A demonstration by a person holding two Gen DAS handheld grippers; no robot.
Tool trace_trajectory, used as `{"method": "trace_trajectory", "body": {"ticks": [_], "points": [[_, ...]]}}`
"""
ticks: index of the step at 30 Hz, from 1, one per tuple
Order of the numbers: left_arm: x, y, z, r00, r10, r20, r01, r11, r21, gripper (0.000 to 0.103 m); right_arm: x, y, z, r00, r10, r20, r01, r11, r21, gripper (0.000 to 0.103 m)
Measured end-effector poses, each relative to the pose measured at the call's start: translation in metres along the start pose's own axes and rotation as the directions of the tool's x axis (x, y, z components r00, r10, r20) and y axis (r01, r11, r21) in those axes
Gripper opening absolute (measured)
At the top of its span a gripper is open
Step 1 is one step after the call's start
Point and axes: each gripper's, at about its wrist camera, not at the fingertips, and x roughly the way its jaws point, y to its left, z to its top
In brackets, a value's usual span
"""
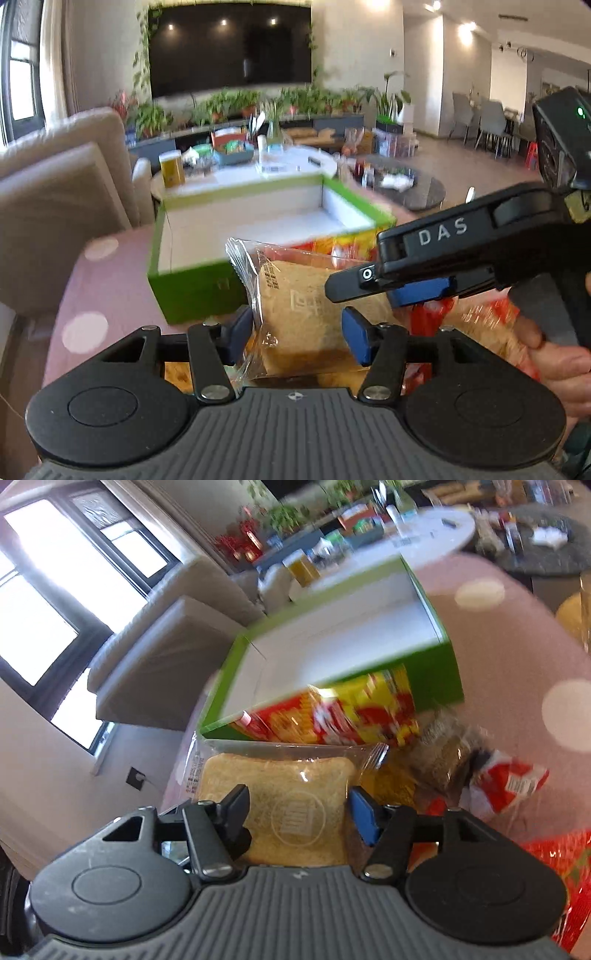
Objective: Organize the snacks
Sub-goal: 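Carry the bread slice into the green box and release it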
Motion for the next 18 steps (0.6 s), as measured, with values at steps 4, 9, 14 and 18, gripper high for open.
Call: {"method": "trace_trajectory", "body": {"ticks": [4, 9, 14, 18], "points": [[-0.013, 0.003, 0.018, 0.998, 0.01, 0.066, -0.01, 1.0, -0.004, 0.057, -0.015, 0.016, 0.014, 0.997, 0.034, 0.068, -0.03, 0.998, -0.056, 0.035], [-0.008, 0.016, 0.044, 0.995, 0.036, 0.096, -0.035, 0.999, -0.017, 0.057, -0.013, 0.033, 0.049, 0.991, 0.065, 0.114, -0.049, 0.99, -0.132, 0.035], [0.018, 0.037, 0.064, 0.994, 0.078, 0.082, -0.071, 0.994, -0.078, 0.057, 0.006, 0.04, 0.08, 0.988, 0.093, 0.127, -0.071, 0.984, -0.165, 0.035], [0.039, 0.05, 0.074, 0.992, 0.107, 0.07, -0.1, 0.99, -0.098, 0.057, 0.022, 0.041, 0.091, 0.987, 0.094, 0.131, -0.067, 0.979, -0.194, 0.035]]}}
